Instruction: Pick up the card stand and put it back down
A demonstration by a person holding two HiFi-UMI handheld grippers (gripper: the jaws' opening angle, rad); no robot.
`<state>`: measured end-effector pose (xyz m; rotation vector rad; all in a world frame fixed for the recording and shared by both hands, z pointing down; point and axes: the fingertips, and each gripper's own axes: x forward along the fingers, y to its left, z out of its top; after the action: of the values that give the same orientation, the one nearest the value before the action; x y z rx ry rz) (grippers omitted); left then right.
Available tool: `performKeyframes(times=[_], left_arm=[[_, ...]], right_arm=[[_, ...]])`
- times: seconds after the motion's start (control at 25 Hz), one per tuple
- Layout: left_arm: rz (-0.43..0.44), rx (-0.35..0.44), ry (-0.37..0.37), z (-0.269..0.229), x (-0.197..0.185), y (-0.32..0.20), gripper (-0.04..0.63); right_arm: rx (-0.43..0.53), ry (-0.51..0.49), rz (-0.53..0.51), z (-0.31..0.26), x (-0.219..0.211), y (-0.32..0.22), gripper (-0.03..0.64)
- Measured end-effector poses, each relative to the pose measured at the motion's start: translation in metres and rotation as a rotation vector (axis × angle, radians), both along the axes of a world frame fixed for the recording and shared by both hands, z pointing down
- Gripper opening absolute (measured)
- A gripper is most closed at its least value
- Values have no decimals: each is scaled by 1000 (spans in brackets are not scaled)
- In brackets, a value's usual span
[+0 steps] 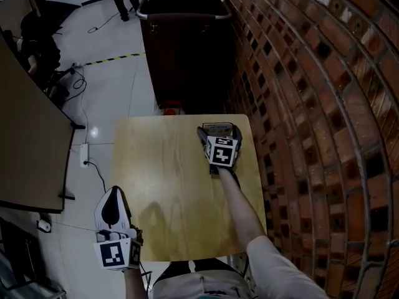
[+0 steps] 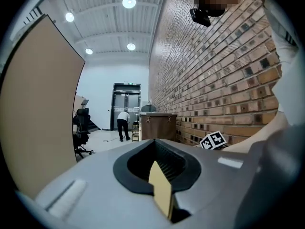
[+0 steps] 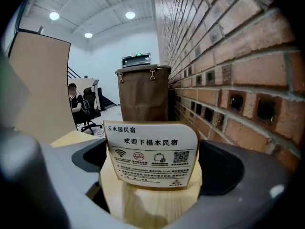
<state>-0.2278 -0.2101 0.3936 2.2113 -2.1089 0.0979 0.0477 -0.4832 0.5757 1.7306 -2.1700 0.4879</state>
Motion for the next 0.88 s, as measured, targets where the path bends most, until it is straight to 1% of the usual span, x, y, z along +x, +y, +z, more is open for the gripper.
performKeyframes(times=[0.32, 0.6, 0.88], left_arm=[[6, 6, 6, 2, 2, -6, 5], [6, 0, 7, 4, 2, -7, 5], [2, 6, 6, 1, 1, -5, 5]], right_arm=[[-19, -5, -4, 12, -2, -5, 574], [7, -10, -25, 11, -3, -7, 575], [19, -33, -21, 1, -4, -11, 575]])
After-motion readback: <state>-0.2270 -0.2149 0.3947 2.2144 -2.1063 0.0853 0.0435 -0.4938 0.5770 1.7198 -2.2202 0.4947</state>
